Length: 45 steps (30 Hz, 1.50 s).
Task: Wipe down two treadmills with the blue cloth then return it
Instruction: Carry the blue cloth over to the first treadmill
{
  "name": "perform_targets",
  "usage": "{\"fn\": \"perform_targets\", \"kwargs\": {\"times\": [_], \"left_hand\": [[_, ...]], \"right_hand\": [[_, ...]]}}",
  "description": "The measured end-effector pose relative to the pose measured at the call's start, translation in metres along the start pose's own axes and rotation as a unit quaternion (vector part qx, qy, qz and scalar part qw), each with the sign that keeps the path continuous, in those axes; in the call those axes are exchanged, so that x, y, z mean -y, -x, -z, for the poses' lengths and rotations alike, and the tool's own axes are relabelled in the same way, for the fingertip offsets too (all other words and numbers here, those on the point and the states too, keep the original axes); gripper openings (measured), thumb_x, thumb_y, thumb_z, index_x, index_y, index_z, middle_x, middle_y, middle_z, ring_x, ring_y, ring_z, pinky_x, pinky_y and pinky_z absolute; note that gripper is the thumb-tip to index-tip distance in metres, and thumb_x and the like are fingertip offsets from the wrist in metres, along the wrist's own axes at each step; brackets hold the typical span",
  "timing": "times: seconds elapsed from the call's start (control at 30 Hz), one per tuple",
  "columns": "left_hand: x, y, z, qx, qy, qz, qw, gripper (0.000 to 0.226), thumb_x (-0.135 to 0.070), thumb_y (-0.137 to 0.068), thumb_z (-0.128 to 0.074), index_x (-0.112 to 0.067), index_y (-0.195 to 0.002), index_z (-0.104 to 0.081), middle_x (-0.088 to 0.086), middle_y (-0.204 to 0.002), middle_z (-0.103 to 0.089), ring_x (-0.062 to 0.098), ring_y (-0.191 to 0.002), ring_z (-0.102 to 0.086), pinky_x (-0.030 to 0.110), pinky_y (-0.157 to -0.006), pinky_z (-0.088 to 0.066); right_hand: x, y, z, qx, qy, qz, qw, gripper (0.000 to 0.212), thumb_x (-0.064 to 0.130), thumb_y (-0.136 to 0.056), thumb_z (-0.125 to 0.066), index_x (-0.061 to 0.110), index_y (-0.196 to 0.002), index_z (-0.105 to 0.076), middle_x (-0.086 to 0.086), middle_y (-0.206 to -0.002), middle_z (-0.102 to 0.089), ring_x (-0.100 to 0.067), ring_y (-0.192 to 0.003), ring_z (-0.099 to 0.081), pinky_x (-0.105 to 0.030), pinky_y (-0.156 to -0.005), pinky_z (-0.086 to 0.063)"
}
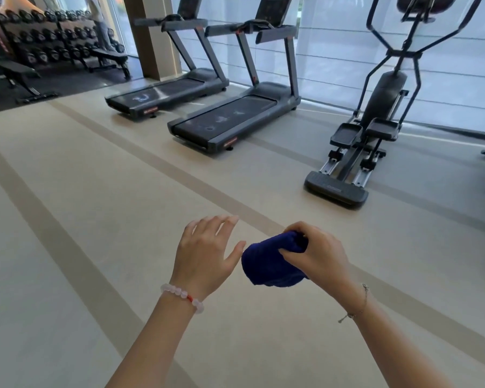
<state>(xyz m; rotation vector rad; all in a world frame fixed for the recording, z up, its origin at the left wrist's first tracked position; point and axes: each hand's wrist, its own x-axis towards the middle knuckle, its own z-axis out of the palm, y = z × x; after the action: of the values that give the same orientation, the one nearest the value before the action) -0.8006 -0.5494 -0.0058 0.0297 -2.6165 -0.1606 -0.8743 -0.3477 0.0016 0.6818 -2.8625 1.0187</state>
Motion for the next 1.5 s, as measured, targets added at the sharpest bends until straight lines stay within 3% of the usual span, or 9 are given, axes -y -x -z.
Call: {"fn": "perform_targets", "kwargs": {"times": [0.53, 0.77, 1.07, 1.2, 1.33, 1.5], "left_hand": [[0.159, -0.246, -0.126, -0.002, 0.021, -0.012, 1.000, 0.047, -0.046, -0.086, -0.040, -0.017, -0.117, -0.061, -0.003, -0.108, -0.065, 0.019, -0.099, -0.062, 0.038, -0.087, -0.048], [0.225, -0.350, -0.160, 0.001, 0.014, -0.020, 1.000, 0.047, -0.046, -0.086, -0.040, -0.017, -0.117, -0.061, -0.003, -0.109, -0.065, 0.017, -0.099, -0.061, 0.036, -0.086, -0.049], [0.293, -0.451, -0.233, 0.021, 0.009, 0.005, 1.000, 0.049, -0.048, -0.087, -0.037, -0.019, -0.118, -0.060, -0.003, -0.111, -0.065, 0.017, -0.101, -0.061, 0.037, -0.087, -0.049], [0.315, -0.519, -0.272, 0.015, 0.012, 0.010, 1.000, 0.048, -0.047, -0.086, -0.039, -0.018, -0.117, -0.061, -0.004, -0.109, -0.066, 0.016, -0.099, -0.062, 0.036, -0.085, -0.049], [0.340, -0.602, -0.307, 0.014, 0.010, 0.001, 1.000, 0.047, -0.047, -0.086, -0.038, -0.018, -0.116, -0.061, -0.004, -0.109, -0.066, 0.016, -0.099, -0.062, 0.036, -0.085, -0.050], [0.366, -0.694, -0.351, 0.015, 0.000, 0.001, 1.000, 0.049, -0.047, -0.087, -0.038, -0.017, -0.118, -0.061, -0.002, -0.111, -0.065, 0.016, -0.102, -0.061, 0.034, -0.086, -0.049]], "right_hand": [[-0.010, -0.302, -0.064, -0.004, 0.010, -0.021, 1.000, 0.021, 0.024, -0.073, -0.063, 0.035, -0.090, -0.059, 0.020, -0.079, -0.063, -0.001, -0.075, -0.058, -0.024, -0.065, -0.050], [-0.001, -0.427, -0.082, -0.025, -0.002, -0.010, 1.000, 0.019, 0.026, -0.075, -0.066, 0.032, -0.091, -0.061, 0.020, -0.079, -0.063, 0.002, -0.076, -0.057, -0.018, -0.064, -0.047], [-0.018, -0.572, -0.120, 0.011, -0.013, -0.003, 1.000, 0.022, 0.027, -0.075, -0.066, 0.038, -0.092, -0.057, 0.025, -0.077, -0.061, 0.004, -0.076, -0.058, -0.014, -0.062, -0.046], [-0.033, -0.658, -0.133, 0.009, -0.012, 0.005, 1.000, 0.021, 0.025, -0.073, -0.066, 0.036, -0.089, -0.059, 0.024, -0.076, -0.062, 0.004, -0.075, -0.058, -0.015, -0.063, -0.047], [-0.049, -0.748, -0.140, 0.010, -0.006, 0.010, 1.000, 0.020, 0.026, -0.073, -0.066, 0.036, -0.090, -0.059, 0.024, -0.074, -0.061, 0.006, -0.073, -0.057, -0.008, -0.061, -0.040], [-0.070, -0.848, -0.143, 0.001, -0.005, 0.002, 1.000, 0.021, 0.027, -0.072, -0.066, 0.036, -0.090, -0.060, 0.023, -0.076, -0.061, 0.003, -0.074, -0.057, -0.013, -0.063, -0.045]]}}
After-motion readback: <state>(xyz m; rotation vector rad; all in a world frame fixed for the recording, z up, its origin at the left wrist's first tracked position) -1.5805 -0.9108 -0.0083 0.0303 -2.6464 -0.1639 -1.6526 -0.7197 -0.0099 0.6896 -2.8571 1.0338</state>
